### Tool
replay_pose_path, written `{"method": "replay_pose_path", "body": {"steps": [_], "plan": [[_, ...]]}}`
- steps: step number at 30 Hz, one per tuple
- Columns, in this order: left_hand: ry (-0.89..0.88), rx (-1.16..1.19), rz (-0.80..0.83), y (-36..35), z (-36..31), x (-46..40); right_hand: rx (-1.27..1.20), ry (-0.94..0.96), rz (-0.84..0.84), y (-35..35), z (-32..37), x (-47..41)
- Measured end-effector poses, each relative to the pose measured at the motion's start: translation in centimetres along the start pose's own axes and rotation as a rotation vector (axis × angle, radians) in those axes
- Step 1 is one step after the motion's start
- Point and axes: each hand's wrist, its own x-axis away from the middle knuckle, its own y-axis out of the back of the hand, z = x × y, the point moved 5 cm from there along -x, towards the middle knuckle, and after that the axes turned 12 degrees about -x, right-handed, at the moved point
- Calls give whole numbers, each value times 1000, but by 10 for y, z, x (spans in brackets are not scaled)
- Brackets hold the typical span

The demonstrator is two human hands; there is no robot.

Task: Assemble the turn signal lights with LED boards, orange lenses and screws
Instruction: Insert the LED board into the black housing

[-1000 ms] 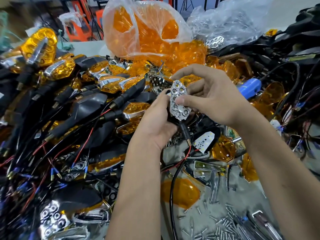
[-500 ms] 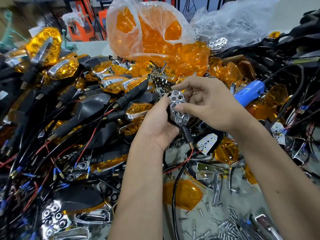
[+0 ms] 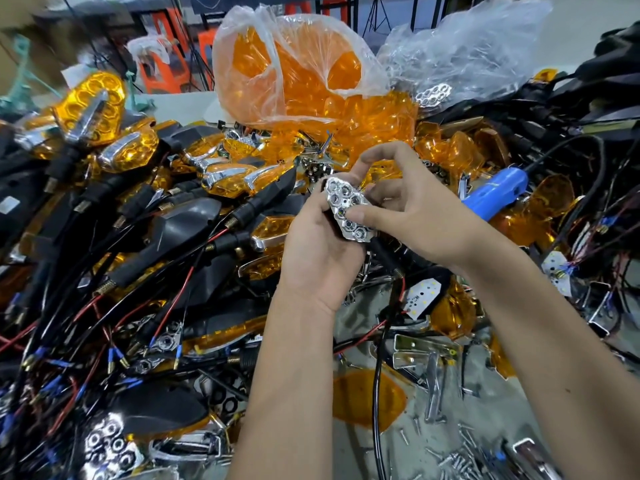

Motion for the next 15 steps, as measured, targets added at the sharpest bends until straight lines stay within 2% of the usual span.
{"method": "replay_pose_path", "body": {"steps": [5, 11, 13, 15], "plan": [[-24, 16, 18, -3, 0, 2, -41, -108, -2, 3, -3, 2], [-78, 94, 132, -6, -7, 4, -132, -2, -76, -1, 2, 0], [-116, -56, 93, -1, -12, 4, -76, 18, -132, 4, 1, 1], [-190, -356, -69, 8, -15, 2, -25, 48, -177, 10, 1, 2]]}}
